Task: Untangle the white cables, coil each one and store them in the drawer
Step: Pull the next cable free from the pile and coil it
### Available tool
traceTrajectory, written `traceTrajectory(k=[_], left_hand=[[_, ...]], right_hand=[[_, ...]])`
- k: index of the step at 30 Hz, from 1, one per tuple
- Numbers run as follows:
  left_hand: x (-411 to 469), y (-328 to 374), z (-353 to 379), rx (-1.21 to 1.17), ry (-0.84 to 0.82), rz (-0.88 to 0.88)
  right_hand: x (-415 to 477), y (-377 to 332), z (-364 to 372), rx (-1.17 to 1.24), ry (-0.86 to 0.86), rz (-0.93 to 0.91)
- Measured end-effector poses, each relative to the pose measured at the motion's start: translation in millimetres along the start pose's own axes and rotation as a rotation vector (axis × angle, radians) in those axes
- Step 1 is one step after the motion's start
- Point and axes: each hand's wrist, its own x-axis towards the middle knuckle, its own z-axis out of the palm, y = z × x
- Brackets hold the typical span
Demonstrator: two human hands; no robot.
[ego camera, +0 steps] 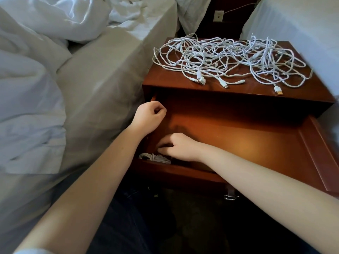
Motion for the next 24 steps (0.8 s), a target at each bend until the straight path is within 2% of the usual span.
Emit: traceTrajectory(k=[4, 12, 20, 24], left_hand=[[6.0, 10.5, 3.3, -0.009, -0.012, 0.023], [59.3, 64.8, 30.1, -0.087, 0.034, 0.111], [129.8, 122.9, 55.0, -0.338, 0.177, 0.154], [155.6, 131.7, 60.7, -0.419, 0.148, 0.158]], right_hand=[[-2.2, 10.1, -11.7, 0.093, 0.088, 0.021], [-3.7, 31.2, -88.9, 0.140, 0.435, 0.063], [-2.1, 53.5, -176.9, 0.194, 0.734, 0.003], [4.7, 68.1, -208.5, 0.225, 0.831, -0.040]])
